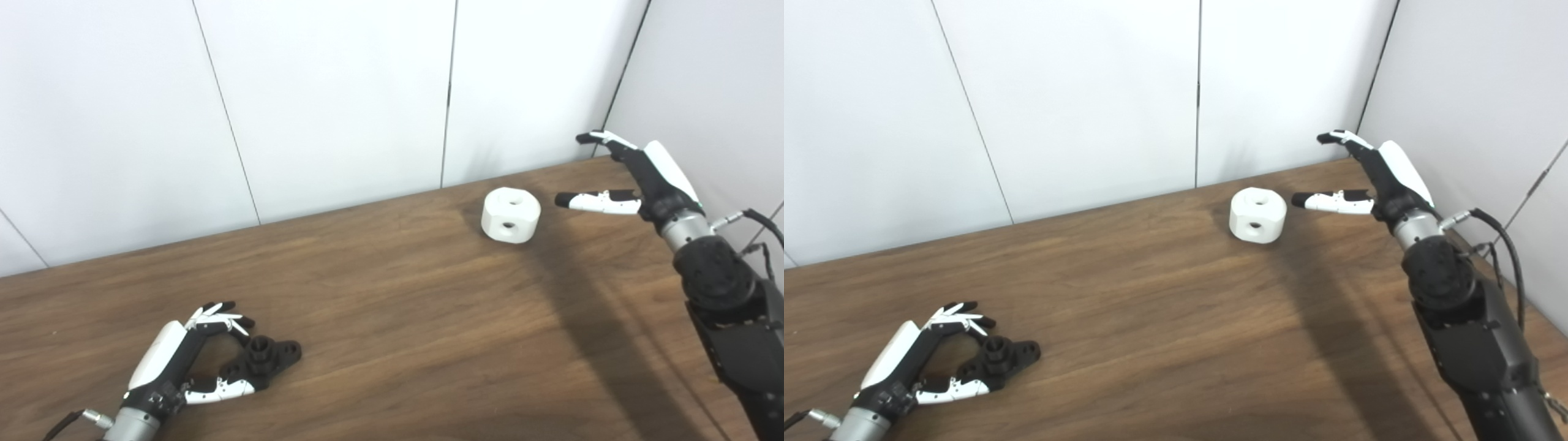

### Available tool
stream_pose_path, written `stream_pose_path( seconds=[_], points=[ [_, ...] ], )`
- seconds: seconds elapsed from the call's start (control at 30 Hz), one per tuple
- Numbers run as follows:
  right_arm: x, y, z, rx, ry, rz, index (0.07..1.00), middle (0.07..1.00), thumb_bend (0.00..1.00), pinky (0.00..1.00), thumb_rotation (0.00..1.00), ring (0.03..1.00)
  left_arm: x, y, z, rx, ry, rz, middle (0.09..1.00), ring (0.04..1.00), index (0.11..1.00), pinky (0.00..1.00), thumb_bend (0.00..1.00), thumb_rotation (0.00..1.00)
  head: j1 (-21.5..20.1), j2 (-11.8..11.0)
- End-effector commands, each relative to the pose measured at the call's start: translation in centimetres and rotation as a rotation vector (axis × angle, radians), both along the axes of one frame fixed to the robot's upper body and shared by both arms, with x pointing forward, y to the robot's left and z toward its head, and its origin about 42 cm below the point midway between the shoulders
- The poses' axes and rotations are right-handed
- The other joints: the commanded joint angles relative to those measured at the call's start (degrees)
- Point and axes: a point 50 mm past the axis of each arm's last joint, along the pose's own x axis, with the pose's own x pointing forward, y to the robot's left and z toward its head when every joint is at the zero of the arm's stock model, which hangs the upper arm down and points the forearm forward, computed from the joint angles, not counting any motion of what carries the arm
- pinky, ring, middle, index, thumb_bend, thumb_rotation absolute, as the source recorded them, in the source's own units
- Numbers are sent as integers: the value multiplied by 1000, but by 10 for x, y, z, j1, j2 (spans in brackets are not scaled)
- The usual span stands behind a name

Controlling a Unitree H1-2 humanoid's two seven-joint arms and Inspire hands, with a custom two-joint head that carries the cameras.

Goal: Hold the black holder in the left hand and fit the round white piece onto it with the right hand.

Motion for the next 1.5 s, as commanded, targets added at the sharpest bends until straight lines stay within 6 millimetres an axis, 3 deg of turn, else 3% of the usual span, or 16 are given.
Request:
stream_pose_path(
  seconds=[0.0,0.27,0.7,1.47],
  points=[
    [11,-4,27,-59,-43,-3,818,929,899,895,465,954,-1,5,-3,4,7,-1,738,921,482,1000,518,40,0,1],
    [33,9,21,-82,64,8,826,954,926,905,453,997,0,5,-2,1,4,-6,737,917,482,1000,518,40,-3,-3],
    [62,23,2,-116,92,26,828,948,896,853,422,1000,0,5,0,7,-10,-13,731,913,482,1000,518,39,-6,-9],
    [79,26,-18,-134,107,16,822,947,821,860,374,1000,-1,2,8,3,7,-15,737,919,482,1000,518,39,-16,-26]
  ],
)
